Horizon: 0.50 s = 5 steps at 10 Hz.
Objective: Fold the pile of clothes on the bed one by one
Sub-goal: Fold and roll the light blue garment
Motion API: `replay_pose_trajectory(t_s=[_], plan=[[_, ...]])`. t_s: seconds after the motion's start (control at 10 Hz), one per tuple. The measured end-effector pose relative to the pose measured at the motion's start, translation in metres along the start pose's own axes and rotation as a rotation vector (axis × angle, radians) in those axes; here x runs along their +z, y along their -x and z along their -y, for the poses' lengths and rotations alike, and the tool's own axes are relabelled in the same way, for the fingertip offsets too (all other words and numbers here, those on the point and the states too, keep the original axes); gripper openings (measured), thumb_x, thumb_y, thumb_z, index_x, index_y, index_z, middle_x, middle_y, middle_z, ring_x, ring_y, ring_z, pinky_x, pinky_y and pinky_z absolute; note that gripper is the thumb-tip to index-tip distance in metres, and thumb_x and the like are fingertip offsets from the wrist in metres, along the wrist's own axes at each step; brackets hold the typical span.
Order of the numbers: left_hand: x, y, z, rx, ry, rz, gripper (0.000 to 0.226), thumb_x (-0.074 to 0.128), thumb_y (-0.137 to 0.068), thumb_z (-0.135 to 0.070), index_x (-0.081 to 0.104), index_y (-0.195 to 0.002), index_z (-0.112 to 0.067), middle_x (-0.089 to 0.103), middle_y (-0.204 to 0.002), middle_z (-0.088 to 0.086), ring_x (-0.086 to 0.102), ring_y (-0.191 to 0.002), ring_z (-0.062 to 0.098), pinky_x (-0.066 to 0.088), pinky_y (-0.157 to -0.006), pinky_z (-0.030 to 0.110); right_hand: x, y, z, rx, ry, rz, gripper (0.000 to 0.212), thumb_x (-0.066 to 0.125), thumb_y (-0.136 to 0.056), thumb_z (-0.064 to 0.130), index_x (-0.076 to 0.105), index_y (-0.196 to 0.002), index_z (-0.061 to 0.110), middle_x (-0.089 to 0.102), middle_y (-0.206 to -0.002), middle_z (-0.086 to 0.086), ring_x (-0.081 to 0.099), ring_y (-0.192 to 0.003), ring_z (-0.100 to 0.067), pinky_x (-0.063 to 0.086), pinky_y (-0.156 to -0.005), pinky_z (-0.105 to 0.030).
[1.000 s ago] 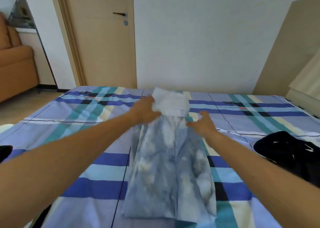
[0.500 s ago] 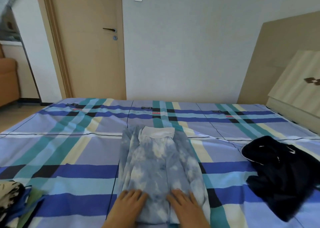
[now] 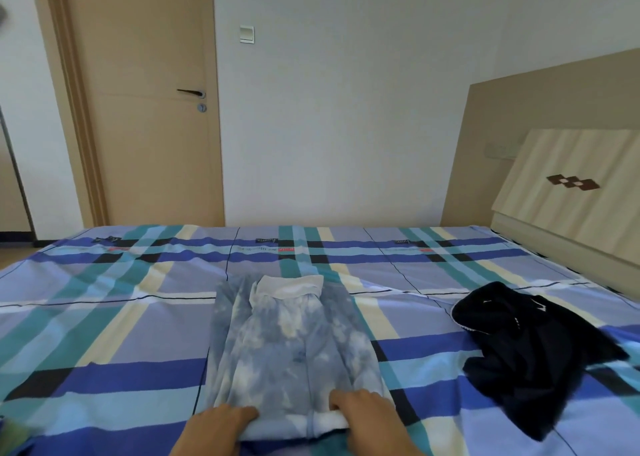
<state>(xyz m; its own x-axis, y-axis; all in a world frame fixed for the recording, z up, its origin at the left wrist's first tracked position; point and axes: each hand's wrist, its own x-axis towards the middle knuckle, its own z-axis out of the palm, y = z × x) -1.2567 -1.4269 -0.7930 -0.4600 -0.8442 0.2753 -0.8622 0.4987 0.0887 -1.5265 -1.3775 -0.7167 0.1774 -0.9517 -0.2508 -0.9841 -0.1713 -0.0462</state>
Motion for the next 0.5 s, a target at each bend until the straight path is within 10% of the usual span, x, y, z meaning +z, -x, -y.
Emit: replay_pose_trajectory(t_s=[0.1, 0.2, 0.3, 0.5], plan=[[-0.003, 0.003, 0.004, 0.037, -0.048, 0.016, 0.033, 0.029, -0.090, -0.067, 0.055, -0.105, -0.054, -0.018, -0.161, -0.024, -0.030, -0.137, -0.014, 0.029, -0.043, 0.004, 0.000, 0.009, 0.001, 0.007, -0.034, -0.036, 0.031, 0.037, -0.103, 0.022, 0.049, -0.133, 0.023, 0.051, -0.129, -0.011, 0.047, -0.130, -0.034, 0.037, -0.105, -0.039], [-0.051, 0.003, -0.028, 0.051, -0.318, 0.165, 0.025, 0.037, -0.097, -0.058, 0.047, -0.119, -0.057, 0.001, -0.165, -0.017, -0.008, -0.152, 0.004, 0.024, -0.039, 0.005, -0.003, 0.029, -0.005, -0.085, -0.113, -0.090, 0.032, 0.044, -0.094, 0.007, 0.057, -0.121, 0.016, 0.057, -0.113, -0.016, 0.055, -0.113, -0.030, 0.032, -0.081, -0.031], [-0.102, 0.032, -0.069, 0.068, -0.197, 0.480, 0.033, 0.043, -0.101, -0.025, 0.058, -0.131, -0.027, 0.055, -0.137, 0.000, 0.050, -0.127, 0.023, 0.045, -0.095, 0.028, -0.015, 0.051, -0.012, -0.219, -0.191, 0.010, 0.019, 0.051, -0.092, 0.012, 0.061, -0.106, 0.019, 0.063, -0.114, -0.008, 0.051, -0.098, -0.023, 0.033, -0.074, -0.027], [-0.161, 0.054, -0.105, 0.022, -0.035, 0.896, 0.033, 0.046, -0.099, -0.037, 0.060, -0.128, -0.028, 0.061, -0.131, -0.003, 0.056, -0.122, 0.021, 0.042, -0.101, 0.033, -0.050, 0.113, -0.012, -0.394, -0.151, 0.339, 0.018, 0.061, -0.091, 0.023, 0.065, -0.107, 0.031, 0.054, -0.095, 0.015, 0.050, -0.086, -0.008, 0.037, -0.066, -0.014]])
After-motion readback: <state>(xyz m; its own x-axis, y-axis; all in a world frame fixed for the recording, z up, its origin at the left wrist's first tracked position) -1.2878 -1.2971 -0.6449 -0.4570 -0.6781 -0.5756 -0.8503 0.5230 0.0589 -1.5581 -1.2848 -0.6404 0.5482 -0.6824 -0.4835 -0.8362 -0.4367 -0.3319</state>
